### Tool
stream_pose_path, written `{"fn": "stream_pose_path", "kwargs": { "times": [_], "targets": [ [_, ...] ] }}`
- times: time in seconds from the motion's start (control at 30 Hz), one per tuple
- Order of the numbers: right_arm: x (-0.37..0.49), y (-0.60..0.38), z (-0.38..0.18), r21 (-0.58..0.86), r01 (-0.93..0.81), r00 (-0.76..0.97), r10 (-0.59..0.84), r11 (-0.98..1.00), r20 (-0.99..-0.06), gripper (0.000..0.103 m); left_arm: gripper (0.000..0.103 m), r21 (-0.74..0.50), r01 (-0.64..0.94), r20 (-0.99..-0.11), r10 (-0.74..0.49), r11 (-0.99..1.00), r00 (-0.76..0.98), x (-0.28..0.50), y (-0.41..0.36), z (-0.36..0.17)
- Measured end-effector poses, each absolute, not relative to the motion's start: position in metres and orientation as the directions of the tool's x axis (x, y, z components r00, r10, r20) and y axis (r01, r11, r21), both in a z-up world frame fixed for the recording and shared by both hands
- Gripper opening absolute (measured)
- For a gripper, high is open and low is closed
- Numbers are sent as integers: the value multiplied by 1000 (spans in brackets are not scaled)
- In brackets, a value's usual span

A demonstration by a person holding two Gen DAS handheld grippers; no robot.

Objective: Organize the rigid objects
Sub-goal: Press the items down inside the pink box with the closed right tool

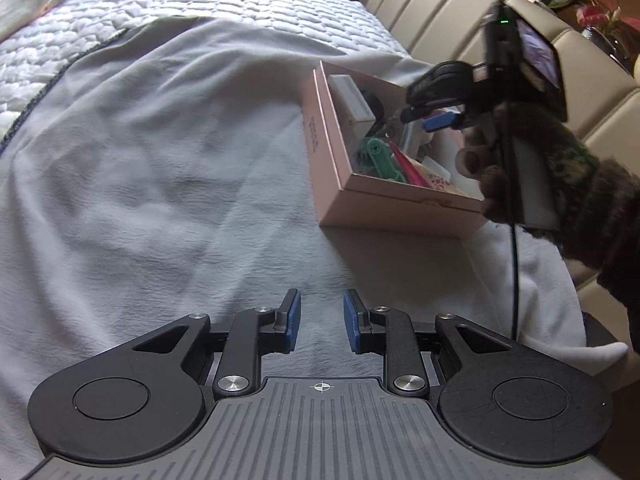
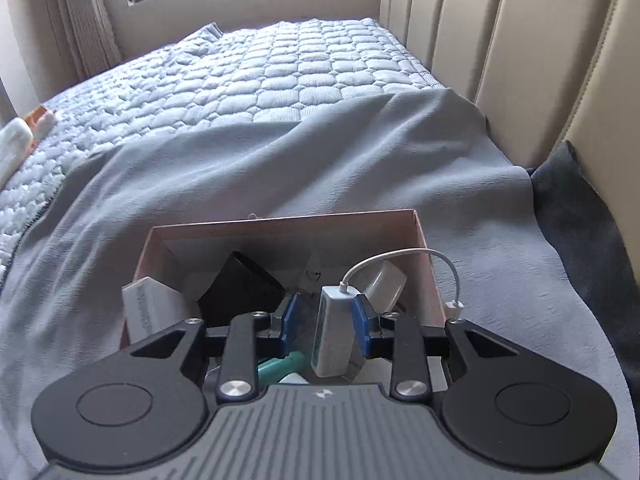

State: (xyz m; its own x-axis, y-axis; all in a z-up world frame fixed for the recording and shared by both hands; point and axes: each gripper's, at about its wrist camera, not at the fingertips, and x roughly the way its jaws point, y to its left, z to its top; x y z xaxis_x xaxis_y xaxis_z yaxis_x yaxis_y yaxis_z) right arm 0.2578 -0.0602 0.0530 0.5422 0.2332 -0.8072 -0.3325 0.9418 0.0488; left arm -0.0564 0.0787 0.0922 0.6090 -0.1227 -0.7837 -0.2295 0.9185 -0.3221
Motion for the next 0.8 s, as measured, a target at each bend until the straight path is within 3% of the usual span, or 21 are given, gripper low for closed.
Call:
{"fn": "stream_pose_path", "kwargs": {
  "times": [0.03,0.07,0.33,0.43,0.53,0.63,0.8],
  "targets": [
    [259,-59,53,28,-341,533,218,940,-818,10,26,-315,-232,-786,-116,920,608,-58,81,93],
    [256,-61,60,40,-357,521,235,933,-821,0,26,-313,-240,-787,-110,919,607,-60,83,93],
    [194,-98,216,59,-536,602,430,842,-673,0,26,-347,-302,-775,-89,888,626,-67,100,103],
    [193,-98,245,100,-551,588,470,829,-658,0,26,-348,-313,-769,-78,884,634,-66,101,109],
    [210,-94,235,147,-527,545,465,837,-698,5,26,-337,-327,-772,-60,883,633,-66,101,112],
    [232,-94,185,182,-426,505,400,886,-765,33,26,-328,-333,-774,-49,884,631,-71,102,116],
    [255,-72,89,57,-329,500,225,943,-836,33,26,-313,-339,-792,-47,887,608,-78,103,107]
  ]
}}
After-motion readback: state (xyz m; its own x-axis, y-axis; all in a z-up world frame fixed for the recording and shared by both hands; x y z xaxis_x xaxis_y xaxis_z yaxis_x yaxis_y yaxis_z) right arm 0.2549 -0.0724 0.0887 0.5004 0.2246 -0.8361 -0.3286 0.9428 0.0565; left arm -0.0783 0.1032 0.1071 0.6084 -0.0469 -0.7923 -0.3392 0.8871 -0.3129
